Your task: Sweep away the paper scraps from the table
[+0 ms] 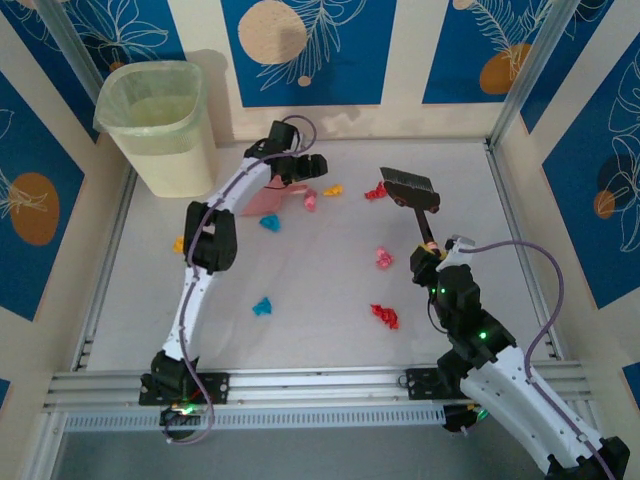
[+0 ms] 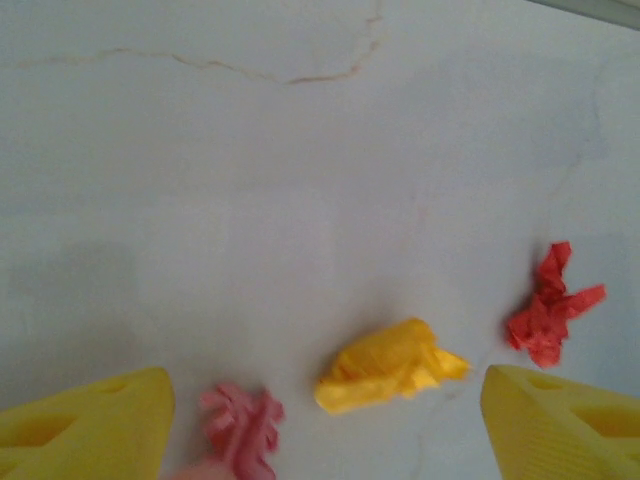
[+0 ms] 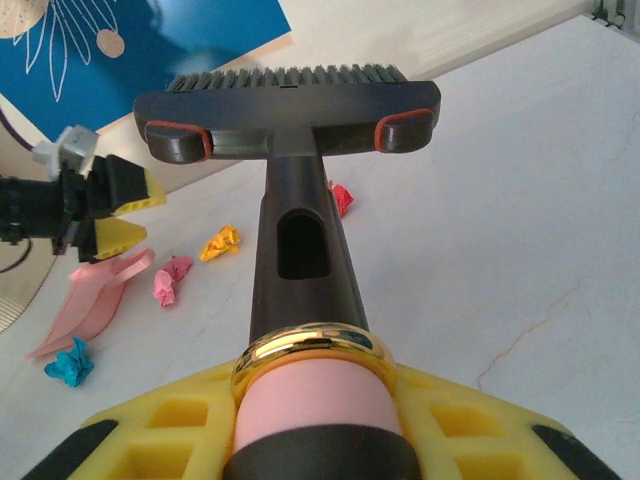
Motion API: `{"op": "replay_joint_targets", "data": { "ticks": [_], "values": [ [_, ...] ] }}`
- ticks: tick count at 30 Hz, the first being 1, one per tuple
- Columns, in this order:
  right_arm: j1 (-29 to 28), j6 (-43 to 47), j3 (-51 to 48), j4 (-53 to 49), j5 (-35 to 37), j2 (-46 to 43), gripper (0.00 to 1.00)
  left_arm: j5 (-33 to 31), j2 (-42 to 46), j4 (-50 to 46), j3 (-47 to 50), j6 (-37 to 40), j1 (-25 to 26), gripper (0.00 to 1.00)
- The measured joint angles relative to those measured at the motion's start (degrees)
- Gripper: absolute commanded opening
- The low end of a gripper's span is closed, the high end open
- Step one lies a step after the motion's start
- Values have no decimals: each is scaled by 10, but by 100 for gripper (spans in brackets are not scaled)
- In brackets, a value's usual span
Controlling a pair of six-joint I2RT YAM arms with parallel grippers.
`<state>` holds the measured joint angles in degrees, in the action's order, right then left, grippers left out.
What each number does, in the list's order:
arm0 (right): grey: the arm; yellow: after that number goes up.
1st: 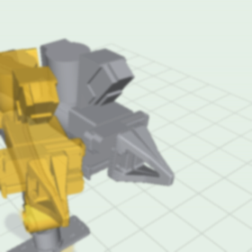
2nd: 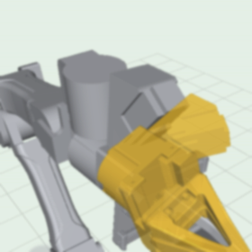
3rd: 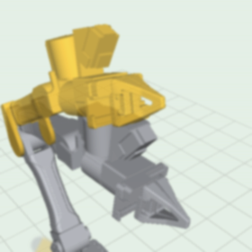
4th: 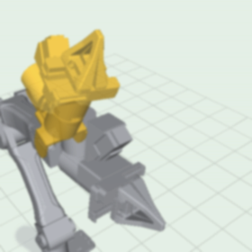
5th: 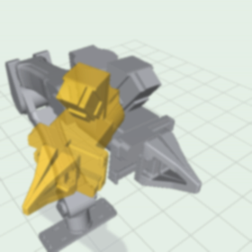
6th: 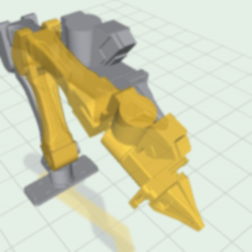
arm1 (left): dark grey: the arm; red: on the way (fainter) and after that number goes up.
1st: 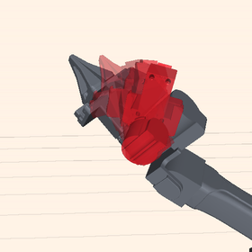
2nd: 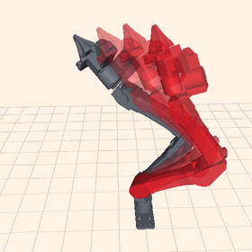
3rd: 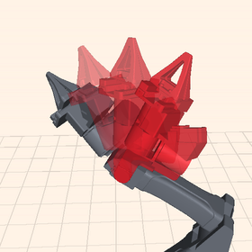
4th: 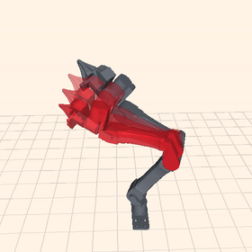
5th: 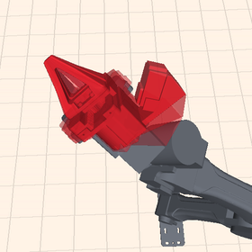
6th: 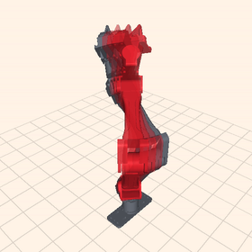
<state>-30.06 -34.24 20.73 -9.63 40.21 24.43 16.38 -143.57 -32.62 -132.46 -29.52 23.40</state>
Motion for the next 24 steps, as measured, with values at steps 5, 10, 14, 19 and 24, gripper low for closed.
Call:
{"op": "replay_joint_targets", "data": {
  "ticks": [5,10,14,19,24],
  "values": [
    [2,-9,0,-11,5,0,0,-89,123,31,146,-70,30,75],
    [5,-15,0,-21,8,0,0,-179,188,32,201,-192,55,70],
    [5,-19,0,-26,12,0,0,-217,192,20,208,-298,66,78],
    [6,-19,0,-29,12,0,0,-245,191,14,240,-397,70,83],
    [6,-19,0,-29,12,0,0,-256,171,40,249,-458,72,84]
  ]
}}
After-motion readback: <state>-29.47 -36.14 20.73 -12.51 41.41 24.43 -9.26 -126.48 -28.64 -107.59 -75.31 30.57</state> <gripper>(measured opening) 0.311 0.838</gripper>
